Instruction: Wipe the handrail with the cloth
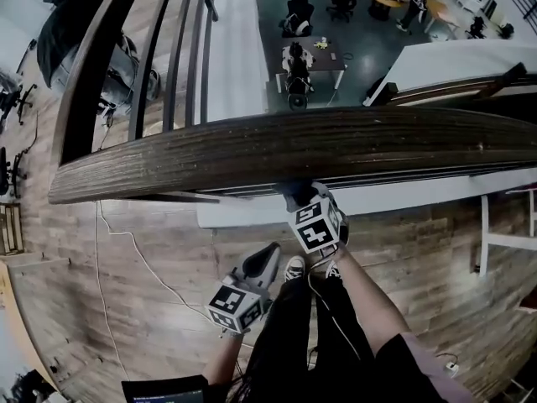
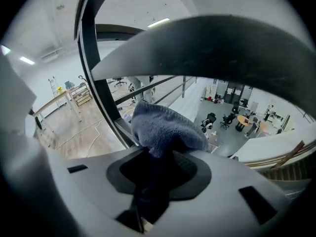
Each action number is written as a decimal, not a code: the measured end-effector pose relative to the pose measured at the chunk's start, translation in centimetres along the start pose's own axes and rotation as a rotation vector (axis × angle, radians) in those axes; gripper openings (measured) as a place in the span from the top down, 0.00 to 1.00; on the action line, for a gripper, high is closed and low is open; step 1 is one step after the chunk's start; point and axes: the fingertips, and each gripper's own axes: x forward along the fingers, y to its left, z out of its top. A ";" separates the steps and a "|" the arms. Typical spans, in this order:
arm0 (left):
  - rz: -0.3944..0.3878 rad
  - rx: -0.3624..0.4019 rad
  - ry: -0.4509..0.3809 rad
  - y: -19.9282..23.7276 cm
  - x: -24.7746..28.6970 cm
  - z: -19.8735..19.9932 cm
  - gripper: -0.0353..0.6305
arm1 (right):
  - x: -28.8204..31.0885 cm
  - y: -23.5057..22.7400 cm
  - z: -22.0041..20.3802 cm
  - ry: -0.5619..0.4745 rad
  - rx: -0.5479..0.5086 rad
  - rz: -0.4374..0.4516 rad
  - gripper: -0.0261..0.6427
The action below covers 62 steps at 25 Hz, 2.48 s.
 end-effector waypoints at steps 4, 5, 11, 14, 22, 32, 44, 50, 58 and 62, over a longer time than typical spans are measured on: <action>0.011 -0.016 0.019 2.0 -0.2 -2.2 0.95 | 3.7 1.9 0.9 0.000 -0.023 0.031 0.80; 0.009 -0.022 0.024 2.3 0.0 -2.7 0.95 | 4.4 1.8 0.7 0.005 -0.024 0.031 0.80; 0.006 -0.028 0.054 1.1 1.3 -4.6 0.95 | 4.6 0.0 -0.4 0.002 -0.026 0.040 0.80; -0.020 -0.006 0.061 -0.3 2.3 -4.6 0.95 | 3.8 -2.2 -1.2 0.006 -0.011 0.011 0.80; -0.062 0.029 0.074 -3.7 5.8 -4.2 0.95 | -0.3 -11.1 -5.1 0.005 0.059 -0.077 0.80; -0.115 0.070 0.110 -8.8 10.8 -4.6 0.95 | -6.7 -25.2 -12.3 0.022 0.167 -0.221 0.80; -0.142 0.086 0.137 -13.5 15.7 -4.7 0.95 | -14.0 -39.9 -19.5 0.054 0.251 -0.407 0.80; -0.127 0.092 0.133 -14.5 16.5 -4.4 0.95 | -16.1 -43.7 -22.0 0.084 0.265 -0.468 0.80; -0.112 0.123 0.098 -16.0 15.7 -2.5 0.95 | -17.8 -38.8 -20.1 -0.001 0.258 -0.442 0.80; -0.102 0.130 0.059 -17.9 13.8 0.7 0.95 | -20.5 -31.7 -19.5 -0.022 0.316 -0.359 0.80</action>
